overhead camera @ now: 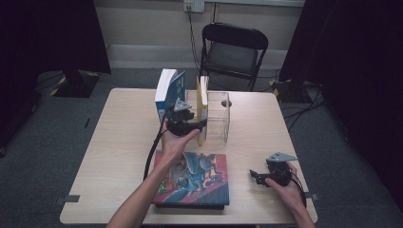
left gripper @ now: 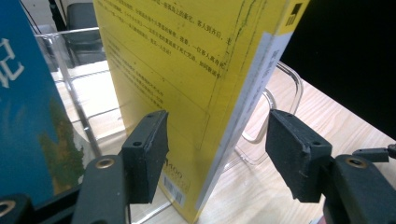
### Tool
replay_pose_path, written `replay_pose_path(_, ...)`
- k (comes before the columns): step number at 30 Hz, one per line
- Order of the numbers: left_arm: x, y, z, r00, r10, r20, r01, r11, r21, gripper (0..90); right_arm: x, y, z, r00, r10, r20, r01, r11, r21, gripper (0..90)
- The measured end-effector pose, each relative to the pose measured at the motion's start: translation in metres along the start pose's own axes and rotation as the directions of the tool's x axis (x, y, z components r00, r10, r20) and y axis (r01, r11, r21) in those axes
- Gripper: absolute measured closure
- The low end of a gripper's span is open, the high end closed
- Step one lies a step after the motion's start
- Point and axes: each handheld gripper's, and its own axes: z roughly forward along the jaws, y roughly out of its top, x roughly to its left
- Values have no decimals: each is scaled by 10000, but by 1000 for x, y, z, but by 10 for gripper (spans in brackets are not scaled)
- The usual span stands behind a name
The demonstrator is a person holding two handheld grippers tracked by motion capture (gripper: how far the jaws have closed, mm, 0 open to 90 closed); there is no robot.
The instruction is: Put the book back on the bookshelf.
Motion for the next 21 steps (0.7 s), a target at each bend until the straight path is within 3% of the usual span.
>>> replay_pose_path(6, 1, -6, -23, 9974, 470, 548, -473, 9989, 46, 506, 0, 1, -1, 10000, -28, -14, 28, 10000, 58, 139)
replay_pose_path(11, 6, -18, -44, 9958, 662, 625, -669, 9977, 90, 569, 2, 6, -5, 9995, 226, -221, -222, 9995, 202, 160)
replay_pose_path(15, 14, -33, -61, 9963, 737, 445, -751, 9968, 288, 569, 9, 18, -14, 9975, 394, -591, -427, 9975, -561, 209)
replay_pose_path(21, 30, -53, -86, 9988, 446, 210, -457, 9976, 520, 543, 29, 37, -21, 9932, -150, -1159, 19, 9937, -1123, 243)
